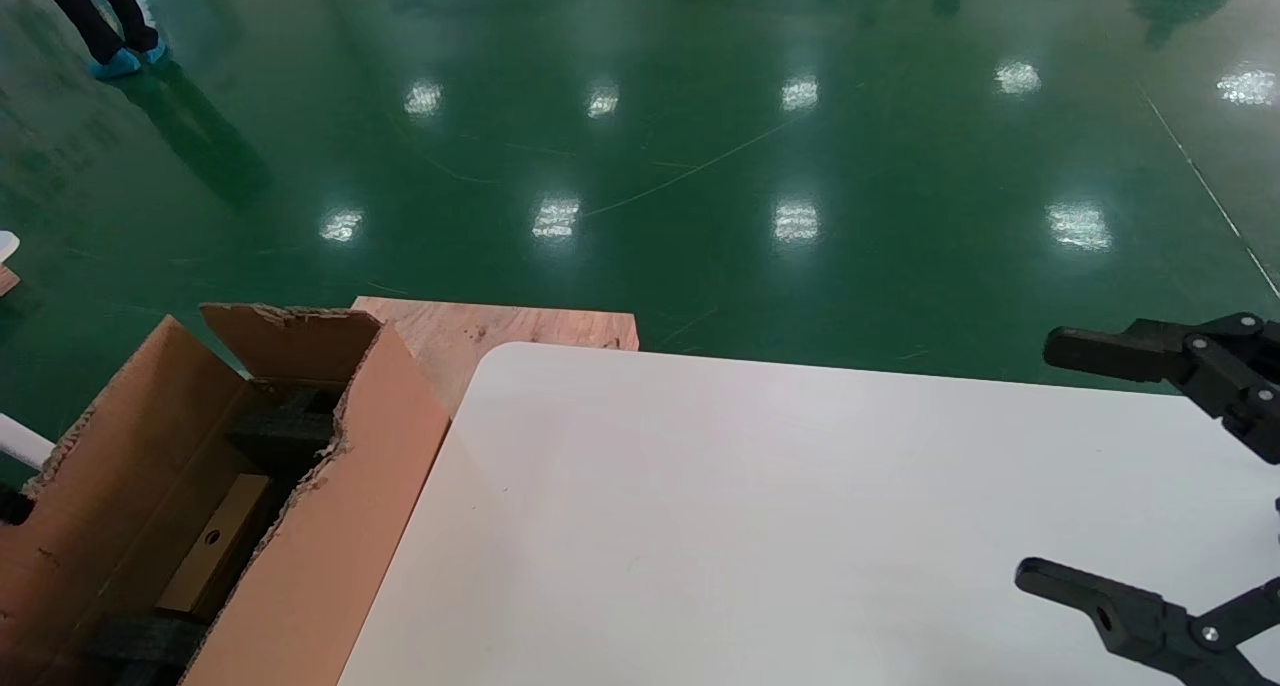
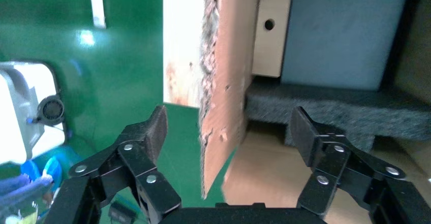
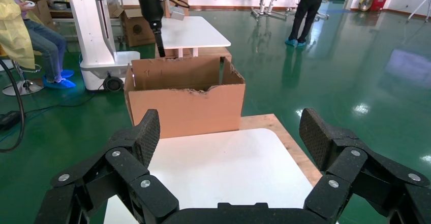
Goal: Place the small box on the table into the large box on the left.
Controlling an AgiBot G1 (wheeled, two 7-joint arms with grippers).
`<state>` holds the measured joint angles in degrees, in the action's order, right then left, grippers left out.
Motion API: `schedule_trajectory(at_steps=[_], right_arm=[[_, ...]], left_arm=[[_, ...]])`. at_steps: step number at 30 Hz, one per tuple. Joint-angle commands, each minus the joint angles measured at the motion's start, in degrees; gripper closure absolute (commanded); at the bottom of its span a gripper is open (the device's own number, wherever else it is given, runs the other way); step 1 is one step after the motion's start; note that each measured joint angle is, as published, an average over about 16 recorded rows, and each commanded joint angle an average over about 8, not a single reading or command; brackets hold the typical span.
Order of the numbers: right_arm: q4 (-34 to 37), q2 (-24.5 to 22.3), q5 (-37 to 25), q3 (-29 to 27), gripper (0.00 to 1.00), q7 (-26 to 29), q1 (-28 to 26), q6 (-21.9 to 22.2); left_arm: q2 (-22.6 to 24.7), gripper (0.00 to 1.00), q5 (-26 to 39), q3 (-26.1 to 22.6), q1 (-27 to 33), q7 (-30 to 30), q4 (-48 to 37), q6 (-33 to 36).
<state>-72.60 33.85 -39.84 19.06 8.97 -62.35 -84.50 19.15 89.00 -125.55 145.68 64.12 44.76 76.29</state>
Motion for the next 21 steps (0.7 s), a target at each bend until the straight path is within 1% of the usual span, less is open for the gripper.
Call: schedule_trajectory(at_steps=[1, 8, 16, 21], right_arm=[[0.0, 0.0, 0.0, 0.0, 0.0, 0.0, 0.0, 0.0], [0.0, 0.0, 0.0, 0.0, 0.0, 0.0, 0.0, 0.0], [0.0, 0.0, 0.0, 0.0, 0.0, 0.0, 0.0, 0.0], [0.0, 0.0, 0.0, 0.0, 0.0, 0.0, 0.0, 0.0]], left_arm=[[0.3, 0.0, -0.3, 0.2, 0.1, 0.1, 0.5, 0.0], [3.4, 0.0, -3.3, 2.4, 1.1, 1.7, 8.6, -1.5], [9.4, 0.0, -7.6, 5.6, 0.9, 5.0, 18.3, -5.8], [12.2, 0.0, -10.0, 7.5, 0.7, 6.8, 22.5, -8.5]])
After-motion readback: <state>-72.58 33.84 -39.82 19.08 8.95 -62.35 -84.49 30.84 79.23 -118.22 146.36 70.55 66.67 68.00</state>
